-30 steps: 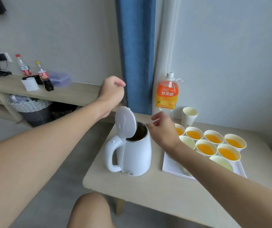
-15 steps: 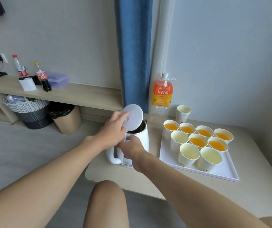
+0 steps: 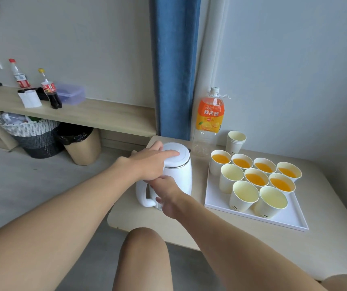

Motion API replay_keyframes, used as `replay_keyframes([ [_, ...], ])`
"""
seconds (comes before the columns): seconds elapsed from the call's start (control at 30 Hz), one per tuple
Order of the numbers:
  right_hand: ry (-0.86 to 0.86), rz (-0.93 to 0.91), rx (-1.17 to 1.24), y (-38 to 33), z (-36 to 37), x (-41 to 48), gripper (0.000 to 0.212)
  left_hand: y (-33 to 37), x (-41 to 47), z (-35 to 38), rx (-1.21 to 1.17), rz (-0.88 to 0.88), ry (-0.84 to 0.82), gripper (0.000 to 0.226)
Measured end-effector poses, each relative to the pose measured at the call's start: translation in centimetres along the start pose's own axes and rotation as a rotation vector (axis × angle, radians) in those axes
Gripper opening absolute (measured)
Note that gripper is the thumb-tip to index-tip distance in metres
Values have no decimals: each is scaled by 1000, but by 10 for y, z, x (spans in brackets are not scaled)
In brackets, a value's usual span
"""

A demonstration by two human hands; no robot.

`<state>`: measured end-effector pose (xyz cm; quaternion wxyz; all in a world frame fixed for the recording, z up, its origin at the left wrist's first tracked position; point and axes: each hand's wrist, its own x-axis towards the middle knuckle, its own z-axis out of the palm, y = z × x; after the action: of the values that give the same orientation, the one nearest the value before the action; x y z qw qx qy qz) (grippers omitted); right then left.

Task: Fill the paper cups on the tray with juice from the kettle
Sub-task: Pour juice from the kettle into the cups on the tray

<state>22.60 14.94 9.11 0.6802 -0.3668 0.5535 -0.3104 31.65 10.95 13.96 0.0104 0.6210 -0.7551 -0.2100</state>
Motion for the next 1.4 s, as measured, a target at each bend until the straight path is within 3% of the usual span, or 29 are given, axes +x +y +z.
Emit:
replay_keyframes([
  [0.13, -56, 16, 44, 4, 3, 5, 40, 2, 5, -2, -64, 2, -30, 65],
  [0.27, -74, 3, 33, 5, 5, 4, 43, 14, 4, -9, -11, 9, -38, 74],
  [0.43, 14, -56, -33, 14, -1, 4, 49, 19, 1, -2, 61, 13, -29, 78],
  [0.73, 229, -183, -72, 30, -32, -5, 33, 39, 10, 10, 88, 13, 9, 71],
  [0.87, 415, -239, -53, 34, -41, -11, 17, 29, 6, 37, -213, -17, 293, 43],
  [0.97, 519, -247, -63, 29, -50, -19, 10, 19, 4, 65, -595, -173, 446, 15],
  [1.1, 510, -262, -44, 20, -64, -31, 11, 20, 6, 85, -978, -273, 415, 15],
  [1.4, 430, -336, -161, -20, -98, -96, 25, 52, 5, 78, -1226, -201, 549, 25],
])
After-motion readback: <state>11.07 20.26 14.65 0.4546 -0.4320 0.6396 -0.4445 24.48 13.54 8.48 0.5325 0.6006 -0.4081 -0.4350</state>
